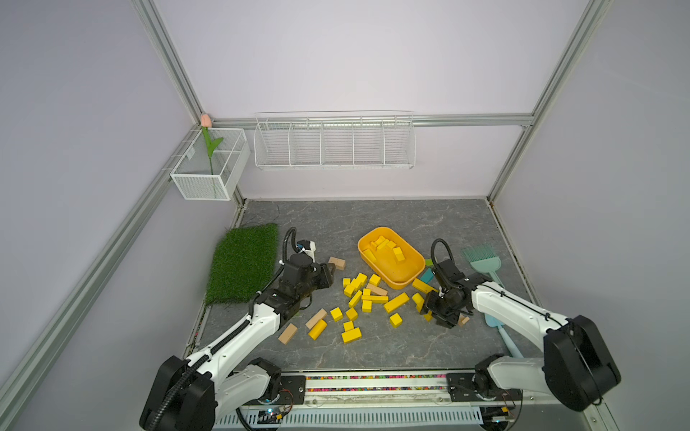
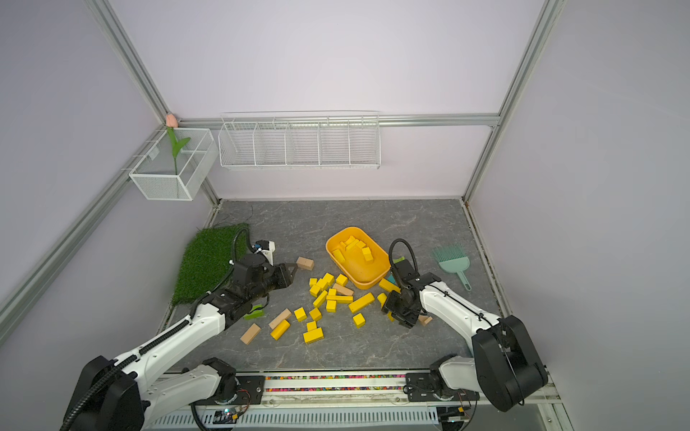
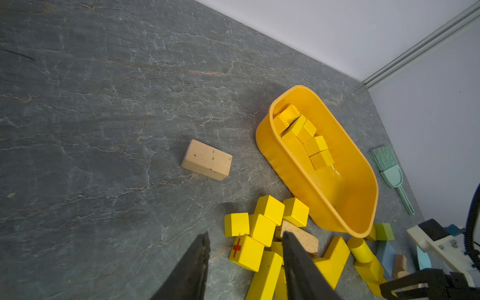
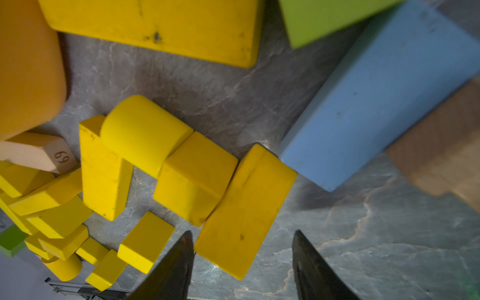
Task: Pick out the yellow building blocks
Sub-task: Pick up the building block from the center of the board.
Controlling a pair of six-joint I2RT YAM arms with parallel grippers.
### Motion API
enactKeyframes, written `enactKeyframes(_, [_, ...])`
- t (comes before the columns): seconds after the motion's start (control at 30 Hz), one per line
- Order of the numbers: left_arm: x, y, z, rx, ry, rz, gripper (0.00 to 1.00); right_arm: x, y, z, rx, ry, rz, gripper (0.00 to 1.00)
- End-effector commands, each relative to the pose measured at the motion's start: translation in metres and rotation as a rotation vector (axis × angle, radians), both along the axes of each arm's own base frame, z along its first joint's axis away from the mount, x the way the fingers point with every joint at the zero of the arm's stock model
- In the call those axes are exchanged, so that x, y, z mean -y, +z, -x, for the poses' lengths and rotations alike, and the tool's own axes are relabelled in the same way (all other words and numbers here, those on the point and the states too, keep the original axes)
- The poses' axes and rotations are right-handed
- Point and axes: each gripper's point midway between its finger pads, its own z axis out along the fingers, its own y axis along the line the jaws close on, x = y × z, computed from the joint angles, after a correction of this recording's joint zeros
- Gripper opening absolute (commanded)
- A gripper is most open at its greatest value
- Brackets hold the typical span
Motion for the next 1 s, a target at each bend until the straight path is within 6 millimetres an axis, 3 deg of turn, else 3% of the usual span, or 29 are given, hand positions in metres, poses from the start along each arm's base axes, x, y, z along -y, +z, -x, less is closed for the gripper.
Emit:
enactKeyframes(0.0, [-0.001,0.001,-0.001,0.001,0.009,0.015,0.48,0.001,0.003,-0.007,0.015,-0.028,0.015,0.61])
enactKeyframes(0.97, [-0.003,0.002,0.0,0.005,0.013,0.017,0.48,0.023,-0.001,0.014,0.001,-0.029,0.074,0.5])
